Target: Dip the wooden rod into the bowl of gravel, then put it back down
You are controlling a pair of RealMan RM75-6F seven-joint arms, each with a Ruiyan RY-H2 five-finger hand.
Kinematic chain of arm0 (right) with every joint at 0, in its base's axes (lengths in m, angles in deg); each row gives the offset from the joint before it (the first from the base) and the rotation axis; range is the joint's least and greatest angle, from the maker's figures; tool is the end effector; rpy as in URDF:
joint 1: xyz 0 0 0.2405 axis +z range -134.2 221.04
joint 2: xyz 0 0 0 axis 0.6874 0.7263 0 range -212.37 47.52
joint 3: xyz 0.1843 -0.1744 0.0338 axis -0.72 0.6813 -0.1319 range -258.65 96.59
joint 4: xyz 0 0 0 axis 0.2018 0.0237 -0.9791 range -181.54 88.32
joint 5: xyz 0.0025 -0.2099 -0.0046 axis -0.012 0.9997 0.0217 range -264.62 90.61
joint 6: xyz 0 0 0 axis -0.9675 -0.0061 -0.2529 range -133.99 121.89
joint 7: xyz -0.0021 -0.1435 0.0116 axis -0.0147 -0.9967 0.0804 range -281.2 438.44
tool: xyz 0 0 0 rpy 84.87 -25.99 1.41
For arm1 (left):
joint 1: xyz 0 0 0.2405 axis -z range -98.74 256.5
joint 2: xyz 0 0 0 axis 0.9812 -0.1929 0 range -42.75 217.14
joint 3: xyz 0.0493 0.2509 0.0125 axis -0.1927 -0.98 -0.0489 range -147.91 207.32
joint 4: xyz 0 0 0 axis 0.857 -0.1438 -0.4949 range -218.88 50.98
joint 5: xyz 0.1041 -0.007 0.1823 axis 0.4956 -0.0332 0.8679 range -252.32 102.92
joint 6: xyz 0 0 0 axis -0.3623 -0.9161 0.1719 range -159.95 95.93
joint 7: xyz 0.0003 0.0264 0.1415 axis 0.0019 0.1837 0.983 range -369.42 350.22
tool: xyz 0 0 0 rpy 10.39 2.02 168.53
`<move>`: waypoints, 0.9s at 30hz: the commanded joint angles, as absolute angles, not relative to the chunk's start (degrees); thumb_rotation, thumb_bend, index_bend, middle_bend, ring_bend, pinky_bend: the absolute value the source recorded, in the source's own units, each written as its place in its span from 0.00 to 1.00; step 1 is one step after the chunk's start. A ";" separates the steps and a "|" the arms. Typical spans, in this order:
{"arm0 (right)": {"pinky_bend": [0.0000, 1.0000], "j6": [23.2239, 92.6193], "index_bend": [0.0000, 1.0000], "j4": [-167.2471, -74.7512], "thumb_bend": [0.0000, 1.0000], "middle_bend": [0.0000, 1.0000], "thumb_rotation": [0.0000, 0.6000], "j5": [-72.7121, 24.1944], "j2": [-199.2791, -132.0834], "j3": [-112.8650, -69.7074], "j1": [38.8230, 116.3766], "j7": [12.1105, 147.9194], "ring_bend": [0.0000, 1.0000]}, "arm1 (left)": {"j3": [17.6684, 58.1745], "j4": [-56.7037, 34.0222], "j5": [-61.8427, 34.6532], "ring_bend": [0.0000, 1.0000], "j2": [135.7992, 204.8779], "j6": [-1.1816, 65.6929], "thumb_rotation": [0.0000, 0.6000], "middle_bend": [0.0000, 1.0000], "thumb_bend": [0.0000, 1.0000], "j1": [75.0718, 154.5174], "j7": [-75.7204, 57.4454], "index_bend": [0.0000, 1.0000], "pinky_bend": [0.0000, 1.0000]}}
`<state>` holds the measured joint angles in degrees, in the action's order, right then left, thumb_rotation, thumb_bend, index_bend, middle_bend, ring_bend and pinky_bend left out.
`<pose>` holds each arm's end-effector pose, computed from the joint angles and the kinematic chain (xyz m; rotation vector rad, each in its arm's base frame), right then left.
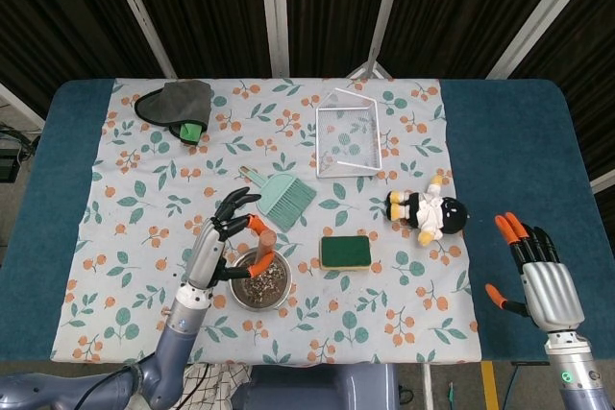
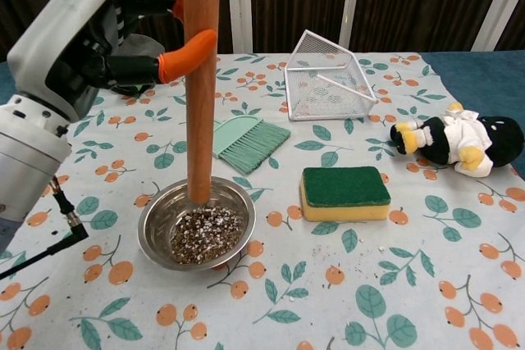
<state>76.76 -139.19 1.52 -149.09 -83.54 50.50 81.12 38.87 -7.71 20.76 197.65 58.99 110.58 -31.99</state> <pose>-0.2955 -0.1905 0.1359 1.4443 -0.9672 0.9988 -0.0879 0.2590 -0.0297 -1.3380 -1.2180 -2.1013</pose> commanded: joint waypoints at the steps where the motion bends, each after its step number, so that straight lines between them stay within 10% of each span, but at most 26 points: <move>1: 0.00 76.73 0.00 -139.18 0.27 0.00 1.00 1.46 -149.08 -83.57 50.52 81.19 0.00 | 38.65 -8.97 20.81 0.20 198.88 58.95 1.00 0.71 0.67 110.75 -33.14 0.65 0.12; 27: 0.00 76.66 0.00 -139.12 0.27 0.00 1.00 1.02 -149.26 -83.76 50.54 81.14 0.00 | 34.30 -24.73 21.99 0.20 204.88 59.40 1.00 0.71 0.67 109.62 -41.17 0.65 0.12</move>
<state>76.66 -139.11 1.03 -149.25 -83.76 50.54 81.14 34.55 -24.22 21.86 204.67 59.44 109.70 -40.88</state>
